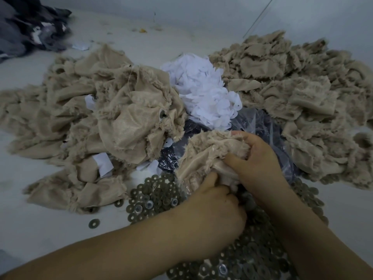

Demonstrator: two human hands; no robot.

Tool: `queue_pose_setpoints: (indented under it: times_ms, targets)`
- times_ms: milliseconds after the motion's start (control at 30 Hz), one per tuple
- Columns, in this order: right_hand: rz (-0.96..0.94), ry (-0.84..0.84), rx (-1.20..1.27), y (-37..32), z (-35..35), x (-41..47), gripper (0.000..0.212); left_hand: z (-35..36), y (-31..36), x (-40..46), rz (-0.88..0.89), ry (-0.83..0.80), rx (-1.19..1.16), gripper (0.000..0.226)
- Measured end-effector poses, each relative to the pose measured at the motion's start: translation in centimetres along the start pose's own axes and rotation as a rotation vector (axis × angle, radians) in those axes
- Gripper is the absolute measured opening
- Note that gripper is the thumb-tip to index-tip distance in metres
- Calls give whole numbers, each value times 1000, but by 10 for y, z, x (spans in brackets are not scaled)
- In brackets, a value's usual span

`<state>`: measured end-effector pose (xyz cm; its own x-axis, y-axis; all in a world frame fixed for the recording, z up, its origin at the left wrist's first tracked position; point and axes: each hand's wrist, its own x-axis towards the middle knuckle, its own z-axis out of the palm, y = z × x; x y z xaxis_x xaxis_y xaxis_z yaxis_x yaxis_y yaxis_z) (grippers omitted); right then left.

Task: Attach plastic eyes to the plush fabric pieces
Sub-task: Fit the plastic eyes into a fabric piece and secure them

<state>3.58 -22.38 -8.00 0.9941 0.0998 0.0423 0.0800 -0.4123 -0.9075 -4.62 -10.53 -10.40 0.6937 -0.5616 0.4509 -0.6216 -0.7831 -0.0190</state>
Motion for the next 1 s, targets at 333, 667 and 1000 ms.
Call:
queue_pose_setpoints:
  times_ms: [333, 667, 1000]
  targets:
    - [-120, 23, -76, -18, 1, -9, 41, -40, -9, -1, -327, 330, -460, 8]
    - [-189, 85, -123, -23, 4, -16, 35, -31, -30, 13, -598, 429, -444, 12]
    - [-111, 78, -53, -21, 3, -16, 30, -26, -35, 16, -636, 519, -345, 12]
